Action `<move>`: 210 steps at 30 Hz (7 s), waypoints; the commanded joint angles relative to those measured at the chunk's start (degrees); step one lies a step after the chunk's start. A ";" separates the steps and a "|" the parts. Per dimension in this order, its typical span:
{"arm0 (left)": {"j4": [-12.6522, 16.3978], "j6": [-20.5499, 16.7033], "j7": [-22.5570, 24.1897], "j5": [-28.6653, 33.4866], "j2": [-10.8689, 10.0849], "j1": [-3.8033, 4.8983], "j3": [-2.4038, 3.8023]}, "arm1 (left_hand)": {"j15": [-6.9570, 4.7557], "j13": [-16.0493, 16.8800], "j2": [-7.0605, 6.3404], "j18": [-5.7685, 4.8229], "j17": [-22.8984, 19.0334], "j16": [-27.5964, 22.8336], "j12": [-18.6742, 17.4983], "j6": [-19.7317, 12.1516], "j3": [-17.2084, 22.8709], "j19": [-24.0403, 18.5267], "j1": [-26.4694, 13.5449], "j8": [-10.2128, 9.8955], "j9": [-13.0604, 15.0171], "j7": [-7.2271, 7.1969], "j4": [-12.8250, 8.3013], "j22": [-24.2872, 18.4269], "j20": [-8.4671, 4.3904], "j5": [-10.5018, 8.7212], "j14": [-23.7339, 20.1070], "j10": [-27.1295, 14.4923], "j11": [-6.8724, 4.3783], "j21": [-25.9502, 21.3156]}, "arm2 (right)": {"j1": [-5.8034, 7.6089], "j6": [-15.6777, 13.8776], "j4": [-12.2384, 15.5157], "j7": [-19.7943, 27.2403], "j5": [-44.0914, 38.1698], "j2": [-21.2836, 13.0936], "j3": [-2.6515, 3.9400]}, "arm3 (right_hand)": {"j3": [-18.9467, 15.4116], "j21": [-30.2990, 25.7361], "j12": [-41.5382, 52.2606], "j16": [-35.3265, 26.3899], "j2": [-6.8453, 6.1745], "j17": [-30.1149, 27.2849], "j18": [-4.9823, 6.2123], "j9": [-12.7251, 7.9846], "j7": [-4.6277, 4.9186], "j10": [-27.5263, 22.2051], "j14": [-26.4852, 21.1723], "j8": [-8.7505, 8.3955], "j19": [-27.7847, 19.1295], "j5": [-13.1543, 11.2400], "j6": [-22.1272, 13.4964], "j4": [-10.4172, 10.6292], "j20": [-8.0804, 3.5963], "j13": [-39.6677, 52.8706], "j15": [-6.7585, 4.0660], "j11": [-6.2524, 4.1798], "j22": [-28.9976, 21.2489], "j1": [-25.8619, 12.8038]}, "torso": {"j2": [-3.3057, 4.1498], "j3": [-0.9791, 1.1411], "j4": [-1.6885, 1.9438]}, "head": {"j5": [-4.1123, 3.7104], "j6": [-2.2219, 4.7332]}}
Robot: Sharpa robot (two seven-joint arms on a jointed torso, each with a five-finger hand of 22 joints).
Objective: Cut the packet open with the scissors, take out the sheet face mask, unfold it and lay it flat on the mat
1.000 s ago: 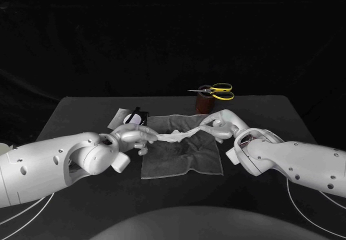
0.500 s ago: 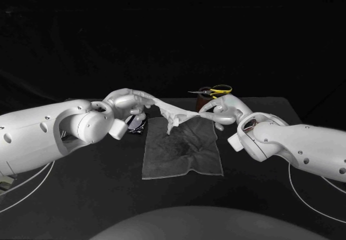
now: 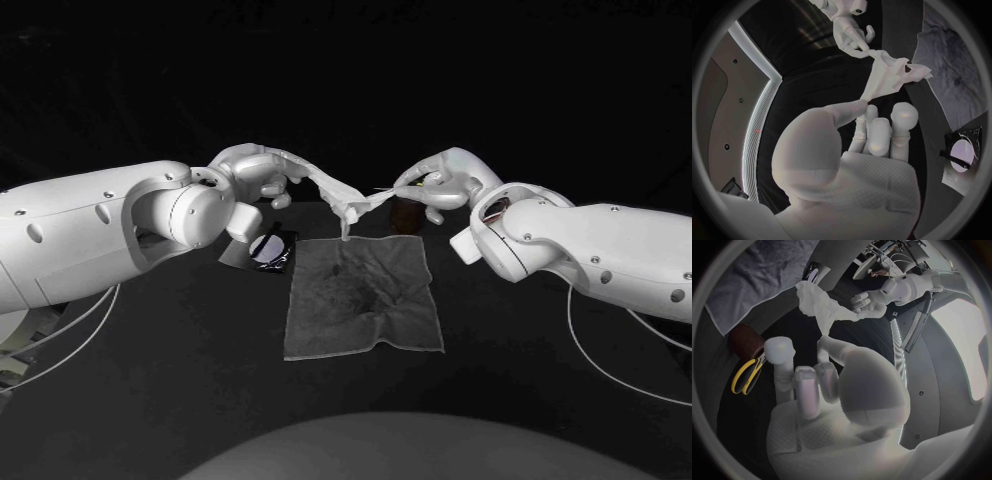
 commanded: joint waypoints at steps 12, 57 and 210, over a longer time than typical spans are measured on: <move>-1.90 -1.54 -3.98 -3.78 1.14 -0.83 -0.27 | 0.00 0.02 0.03 -0.59 0.43 0.22 -0.10 0.32 0.77 0.34 -0.07 -0.13 7.36 -0.13 -0.45 0.17 -0.01 0.17 0.53 0.35 -0.28 0.19 | 0.96 0.12 -3.07 -0.92 1.15 1.02 -0.14 | 0.48 -0.25 0.17 0.32 0.13 15.10 0.83 10.38 -0.53 3.76 7.28 5.11 0.29 0.12 0.57 0.03 -0.13 9.11 -1.68 -0.51 5.14 -0.24 | 0.04 -0.16 0.07 | -0.44 0.00; -4.55 -2.39 -6.28 -0.41 6.09 -4.70 -4.40 | -0.04 -0.01 -0.07 -0.67 0.98 0.27 -0.18 0.50 0.89 0.64 -0.48 -0.31 7.81 -0.15 -0.36 0.42 -0.01 0.16 0.97 0.64 -0.35 0.52 | -3.31 2.64 -7.74 -3.71 0.39 5.03 -1.94 | 0.70 -0.50 -0.13 0.32 0.18 15.10 0.86 10.72 -0.52 3.69 7.28 5.27 0.18 0.12 0.40 0.16 -0.13 8.95 -1.69 -0.50 5.08 -0.50 | 0.31 -0.26 -0.06 | -0.52 0.00; 6.24 0.96 0.01 -27.83 -2.57 -12.67 -4.79 | 2.00 -3.70 -5.64 -1.09 0.59 -0.56 -2.15 -8.55 -15.78 3.39 5.95 2.49 -2.24 2.35 3.83 -1.28 2.01 0.16 2.38 3.17 1.92 -0.48 | -19.33 -3.46 -11.88 -10.43 -54.97 15.22 -2.38 | -8.34 -8.35 -6.95 -1.33 -7.96 12.02 1.60 2.29 3.95 1.54 6.16 -8.67 -2.23 0.80 -5.81 2.66 2.27 4.94 1.36 3.28 3.28 -4.76 | 0.60 -0.33 -0.21 | 0.56 0.00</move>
